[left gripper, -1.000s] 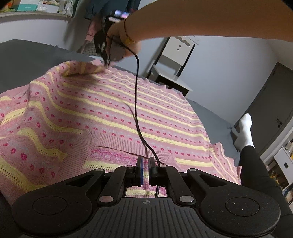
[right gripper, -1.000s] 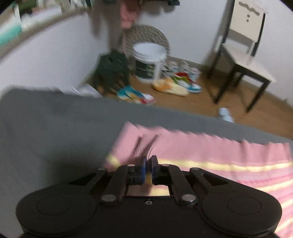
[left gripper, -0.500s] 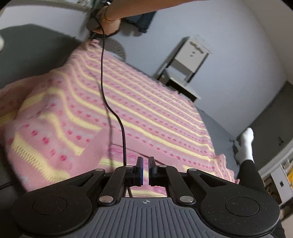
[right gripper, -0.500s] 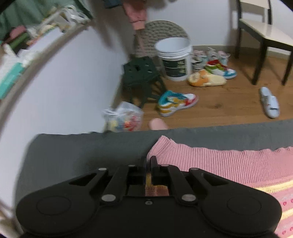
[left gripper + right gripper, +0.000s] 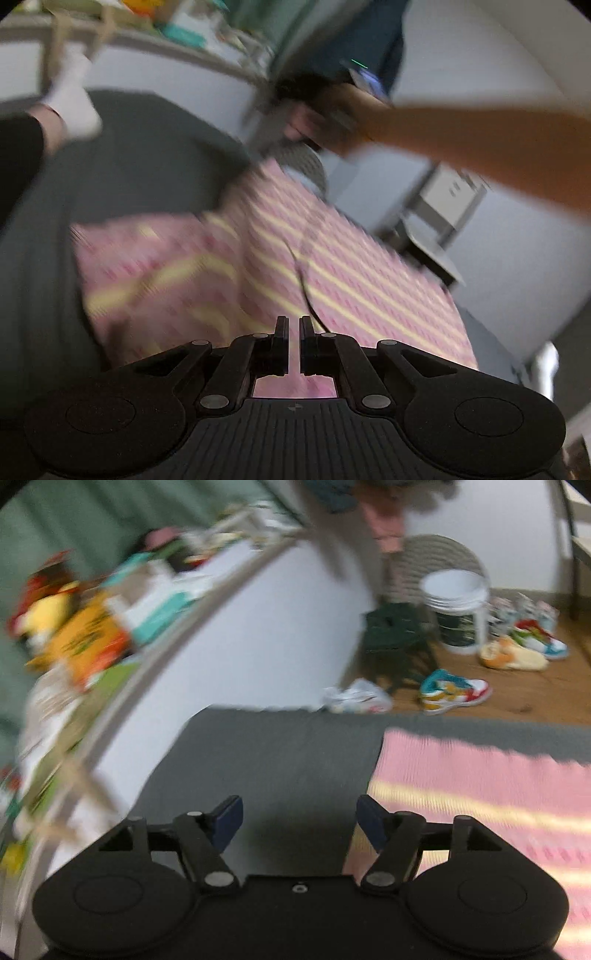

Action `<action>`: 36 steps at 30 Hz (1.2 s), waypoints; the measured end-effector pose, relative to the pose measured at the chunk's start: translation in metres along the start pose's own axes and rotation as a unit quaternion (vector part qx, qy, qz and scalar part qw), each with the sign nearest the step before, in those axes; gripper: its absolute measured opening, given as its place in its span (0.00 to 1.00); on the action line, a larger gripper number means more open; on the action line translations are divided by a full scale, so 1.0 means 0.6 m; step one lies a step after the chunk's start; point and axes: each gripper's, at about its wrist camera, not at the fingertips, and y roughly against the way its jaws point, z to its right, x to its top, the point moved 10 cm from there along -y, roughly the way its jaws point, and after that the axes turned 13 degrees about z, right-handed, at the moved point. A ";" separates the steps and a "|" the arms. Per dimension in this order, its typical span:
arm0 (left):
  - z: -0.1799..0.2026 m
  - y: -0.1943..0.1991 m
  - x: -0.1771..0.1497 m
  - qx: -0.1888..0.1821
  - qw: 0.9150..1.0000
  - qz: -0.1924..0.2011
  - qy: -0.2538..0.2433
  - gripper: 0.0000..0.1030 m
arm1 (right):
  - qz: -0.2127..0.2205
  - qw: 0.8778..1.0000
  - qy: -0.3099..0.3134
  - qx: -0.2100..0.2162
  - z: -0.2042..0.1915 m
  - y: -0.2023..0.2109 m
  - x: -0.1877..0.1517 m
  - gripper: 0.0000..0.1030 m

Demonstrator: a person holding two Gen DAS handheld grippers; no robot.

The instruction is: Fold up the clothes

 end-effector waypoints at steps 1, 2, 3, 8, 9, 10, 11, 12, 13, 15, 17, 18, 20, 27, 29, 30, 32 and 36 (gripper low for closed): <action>-0.009 0.002 0.012 0.013 1.000 0.015 0.000 0.02 | 0.006 1.000 0.012 0.018 -0.009 0.047 -0.022 0.67; -0.017 0.003 0.022 0.023 0.999 0.026 0.001 0.02 | 0.014 0.999 0.018 0.034 -0.018 0.084 -0.042 0.72; -0.026 0.003 0.030 0.031 0.999 0.033 0.002 0.02 | 0.018 0.998 0.023 0.048 -0.022 0.127 -0.070 0.74; -0.081 -0.003 0.063 0.080 0.995 0.051 0.007 0.06 | 0.050 0.993 0.061 0.082 -0.038 0.319 -0.227 0.75; -0.094 -0.004 0.071 0.090 0.994 0.054 0.012 0.19 | 0.058 0.992 0.075 0.079 -0.042 0.348 -0.261 0.75; -0.108 -0.005 0.080 0.101 0.993 0.058 0.018 0.41 | 0.065 0.991 0.091 0.075 -0.052 0.369 -0.291 0.75; -0.121 -0.002 0.089 0.110 0.991 0.066 0.025 0.54 | 0.072 0.989 0.107 0.072 -0.061 0.390 -0.321 0.75; -0.132 0.003 0.098 0.119 0.989 0.077 0.032 0.76 | 0.078 0.987 0.124 0.069 -0.071 0.410 -0.349 0.75; -0.139 0.006 0.110 0.120 0.989 0.084 0.033 0.84 | 0.084 0.984 0.145 0.063 -0.084 0.422 -0.370 0.75; -0.145 0.011 0.136 0.111 0.989 0.094 0.027 0.84 | 0.104 0.972 0.204 0.048 -0.112 0.439 -0.405 0.75; -0.139 0.013 0.165 0.092 0.992 0.087 0.013 0.84 | 0.110 0.955 0.272 0.043 -0.148 0.444 -0.431 0.76; -0.130 0.009 0.181 0.077 0.994 0.078 -0.003 0.84 | 0.102 0.945 0.307 0.047 -0.168 0.441 -0.443 0.76; -0.109 -0.002 0.214 0.045 0.997 0.049 -0.041 0.84 | 0.096 0.921 0.374 0.056 -0.206 0.436 -0.466 0.78; -0.133 -0.054 0.265 -0.003 0.998 -0.025 -0.064 0.84 | 0.106 0.872 0.477 0.013 -0.274 0.381 -0.500 0.81; -0.160 -0.060 0.266 -0.011 0.998 -0.015 -0.059 0.84 | 0.099 0.865 0.491 -0.006 -0.282 0.354 -0.506 0.84; -0.174 -0.063 0.266 -0.015 0.998 -0.010 -0.056 0.84 | 0.095 0.862 0.498 -0.015 -0.287 0.341 -0.509 0.84; -0.208 -0.066 0.260 -0.018 0.999 -0.006 -0.035 0.84 | 0.088 0.854 0.512 -0.033 -0.295 0.314 -0.514 0.83; -0.270 -0.076 0.232 -0.005 0.999 -0.030 0.032 0.84 | 0.074 0.837 0.539 -0.068 -0.311 0.262 -0.525 0.70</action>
